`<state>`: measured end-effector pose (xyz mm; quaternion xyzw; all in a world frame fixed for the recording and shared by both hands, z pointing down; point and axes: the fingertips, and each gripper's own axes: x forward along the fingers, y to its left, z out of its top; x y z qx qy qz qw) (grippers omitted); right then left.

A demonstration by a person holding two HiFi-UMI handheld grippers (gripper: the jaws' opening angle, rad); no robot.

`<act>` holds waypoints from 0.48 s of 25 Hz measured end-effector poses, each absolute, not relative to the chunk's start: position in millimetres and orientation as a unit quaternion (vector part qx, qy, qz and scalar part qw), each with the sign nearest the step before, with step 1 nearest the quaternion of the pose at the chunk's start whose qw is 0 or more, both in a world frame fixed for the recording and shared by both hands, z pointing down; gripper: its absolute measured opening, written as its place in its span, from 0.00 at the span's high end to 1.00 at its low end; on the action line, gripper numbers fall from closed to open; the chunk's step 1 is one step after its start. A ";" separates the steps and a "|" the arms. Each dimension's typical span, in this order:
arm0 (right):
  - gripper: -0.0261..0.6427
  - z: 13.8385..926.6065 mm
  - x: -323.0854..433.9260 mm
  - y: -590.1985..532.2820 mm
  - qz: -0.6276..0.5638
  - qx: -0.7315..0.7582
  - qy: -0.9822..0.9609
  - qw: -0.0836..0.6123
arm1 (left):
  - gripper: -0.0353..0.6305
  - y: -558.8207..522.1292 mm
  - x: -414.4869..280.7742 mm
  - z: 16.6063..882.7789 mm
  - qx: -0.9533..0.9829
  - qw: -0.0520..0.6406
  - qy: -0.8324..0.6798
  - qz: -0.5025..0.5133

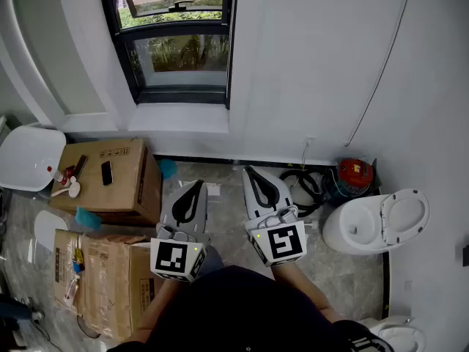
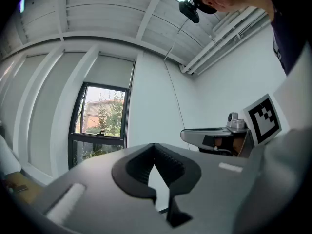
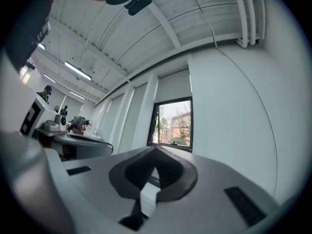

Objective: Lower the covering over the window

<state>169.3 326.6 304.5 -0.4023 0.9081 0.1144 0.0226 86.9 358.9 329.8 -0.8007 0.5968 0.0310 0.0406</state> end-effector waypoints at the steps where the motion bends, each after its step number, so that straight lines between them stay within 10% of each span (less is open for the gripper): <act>1: 0.94 304.4 167.8 324.2 0.114 -0.403 0.908 0.027 | 0.93 355.4 84.9 330.6 -0.801 0.040 0.596 0.034; 12: 0.94 322.9 124.3 236.4 0.093 -0.402 0.910 0.025 | 0.93 273.1 43.5 348.9 -0.803 0.020 0.595 0.040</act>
